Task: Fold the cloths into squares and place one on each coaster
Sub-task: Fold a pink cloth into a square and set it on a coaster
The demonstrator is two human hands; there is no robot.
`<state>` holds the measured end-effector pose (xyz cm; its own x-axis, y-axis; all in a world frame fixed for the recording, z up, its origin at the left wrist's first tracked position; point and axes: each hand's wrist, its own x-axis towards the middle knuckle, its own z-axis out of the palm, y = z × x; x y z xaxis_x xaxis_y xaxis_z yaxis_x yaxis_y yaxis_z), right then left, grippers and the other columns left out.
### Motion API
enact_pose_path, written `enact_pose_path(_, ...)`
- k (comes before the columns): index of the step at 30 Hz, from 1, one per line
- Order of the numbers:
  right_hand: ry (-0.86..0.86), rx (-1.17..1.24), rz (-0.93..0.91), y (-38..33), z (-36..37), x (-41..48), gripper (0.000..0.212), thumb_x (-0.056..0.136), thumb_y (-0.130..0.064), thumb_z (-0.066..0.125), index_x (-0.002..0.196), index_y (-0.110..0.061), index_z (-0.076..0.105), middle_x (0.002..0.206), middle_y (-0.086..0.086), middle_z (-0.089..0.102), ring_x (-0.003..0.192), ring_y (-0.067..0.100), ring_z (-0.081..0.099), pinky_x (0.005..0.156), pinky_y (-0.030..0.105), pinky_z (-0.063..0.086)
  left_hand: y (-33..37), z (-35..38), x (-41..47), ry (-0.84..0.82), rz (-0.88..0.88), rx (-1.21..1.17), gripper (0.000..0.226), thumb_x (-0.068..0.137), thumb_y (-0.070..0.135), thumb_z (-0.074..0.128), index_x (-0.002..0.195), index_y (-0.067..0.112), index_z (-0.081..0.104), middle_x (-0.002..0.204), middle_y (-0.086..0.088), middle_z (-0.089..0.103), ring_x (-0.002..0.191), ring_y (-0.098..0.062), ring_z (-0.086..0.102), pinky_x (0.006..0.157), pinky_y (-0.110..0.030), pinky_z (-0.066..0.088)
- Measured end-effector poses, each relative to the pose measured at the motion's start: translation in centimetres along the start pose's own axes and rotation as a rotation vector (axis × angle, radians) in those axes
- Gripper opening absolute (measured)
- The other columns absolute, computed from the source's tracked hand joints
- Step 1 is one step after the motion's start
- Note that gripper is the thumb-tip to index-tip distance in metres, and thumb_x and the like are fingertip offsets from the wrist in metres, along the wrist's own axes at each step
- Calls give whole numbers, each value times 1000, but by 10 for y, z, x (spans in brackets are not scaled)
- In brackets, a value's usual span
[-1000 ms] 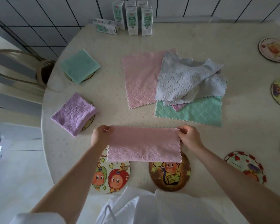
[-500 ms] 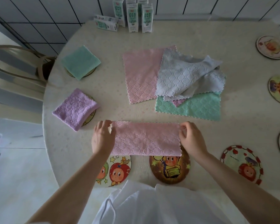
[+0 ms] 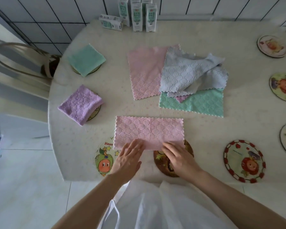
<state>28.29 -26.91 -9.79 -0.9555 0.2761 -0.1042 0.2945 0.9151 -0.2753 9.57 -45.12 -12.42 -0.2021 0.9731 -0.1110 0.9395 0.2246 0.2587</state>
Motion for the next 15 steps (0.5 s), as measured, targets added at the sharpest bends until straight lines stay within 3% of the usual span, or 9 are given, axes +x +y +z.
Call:
enact_pose_path(6, 7, -81, -9, 10, -17, -15, 52, 76, 3, 37, 122, -9, 58, 124, 7, 55, 116, 25, 50, 90, 38, 51, -28, -8, -25, -14, -84, 2, 59, 92, 33, 39, 148, 17, 28, 156, -1, 24, 146, -18, 16, 115, -43, 21)
enact_pose_path(11, -124, -193, 21, 10, -22, -1, 68, 49, 8, 71, 112, -12, 57, 110, 7, 55, 97, 27, 55, 81, 38, 52, -35, -13, -40, -37, -206, -36, 71, 90, 29, 56, 151, 18, 21, 158, 3, 17, 146, -17, 13, 115, -46, 24)
enact_pose_path(15, -207, -336, 19, 5, -25, 17, 69, 46, 2, 78, 109, -9, 52, 103, 14, 54, 87, 31, 54, 75, 43, 52, -35, -17, -39, -53, -204, -9, 72, 90, 31, 57, 151, 17, 21, 158, 3, 18, 146, -18, 14, 115, -47, 21)
